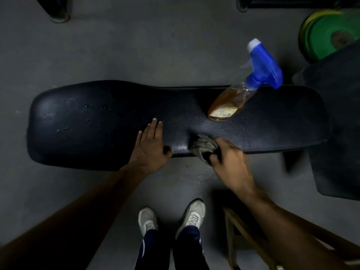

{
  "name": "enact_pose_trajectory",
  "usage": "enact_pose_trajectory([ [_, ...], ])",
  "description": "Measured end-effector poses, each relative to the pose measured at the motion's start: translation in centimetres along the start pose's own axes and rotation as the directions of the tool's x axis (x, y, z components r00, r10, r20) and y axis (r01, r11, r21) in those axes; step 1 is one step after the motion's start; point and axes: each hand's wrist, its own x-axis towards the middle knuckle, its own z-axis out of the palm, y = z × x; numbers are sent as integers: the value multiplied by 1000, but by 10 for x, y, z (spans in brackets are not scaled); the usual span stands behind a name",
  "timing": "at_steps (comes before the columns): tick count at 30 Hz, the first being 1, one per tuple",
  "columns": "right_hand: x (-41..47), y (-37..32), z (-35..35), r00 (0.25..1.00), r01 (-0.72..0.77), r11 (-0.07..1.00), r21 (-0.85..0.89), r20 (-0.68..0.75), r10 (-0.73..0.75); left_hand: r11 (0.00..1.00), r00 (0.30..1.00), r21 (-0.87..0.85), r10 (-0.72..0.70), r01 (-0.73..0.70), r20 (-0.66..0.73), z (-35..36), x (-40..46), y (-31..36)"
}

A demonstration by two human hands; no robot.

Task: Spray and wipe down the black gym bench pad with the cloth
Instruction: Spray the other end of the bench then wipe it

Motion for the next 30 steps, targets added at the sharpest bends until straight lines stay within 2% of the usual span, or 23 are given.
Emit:
enact_pose_trajectory([
  [5, 24, -61, 15, 998, 43, 951, 308, 25, -53, 996, 996, -18, -85, 84, -40, -6, -22, -45],
  [7, 38, -86, 25, 991, 3, 860, 510, 116, -73, 992, 991, -33, -121, 120, -52, -10, -32, -69],
  [9, 53, -101, 41, 980, -73, 784, 617, 190, -59, 988, 986, -49, -152, 149, -64, -15, -41, -91],
  [10, 62, -104, 51, 981, -99, 800, 592, 195, -23, 985, 983, -52, -170, 166, -68, -17, -46, -102],
  [13, 73, -107, 70, 996, -86, 969, 232, 33, 80, 976, 973, -57, -216, 212, -77, -24, -58, -132],
  [14, 69, -108, 71, 998, -46, 985, 167, -24, 51, 975, 972, -57, -220, 216, -85, -24, -61, -139],
  [16, 56, -112, 80, 992, 118, 992, 39, -54, -116, 972, 968, -64, -233, 227, -97, -26, -65, -154],
  [18, 42, -115, 98, 952, 307, 932, -195, 73, -298, 968, 965, -76, -246, 240, -90, -28, -67, -167],
  [19, 37, -114, 111, 928, 370, 881, -296, 155, -338, 967, 965, -84, -246, 239, -89, -29, -67, -172],
  [21, 35, -114, 137, 919, 388, 818, -424, 247, -307, 970, 968, -92, -233, 225, -92, -32, -67, -182],
  [25, 35, -138, 174, 942, 333, 823, -461, 203, -267, 974, 971, -80, -218, 211, -100, -37, -65, -204],
  [30, 5, -168, 203, 866, 499, 725, -475, 296, -402, 969, 969, -115, -229, 217, -98, -43, -62, -223],
])
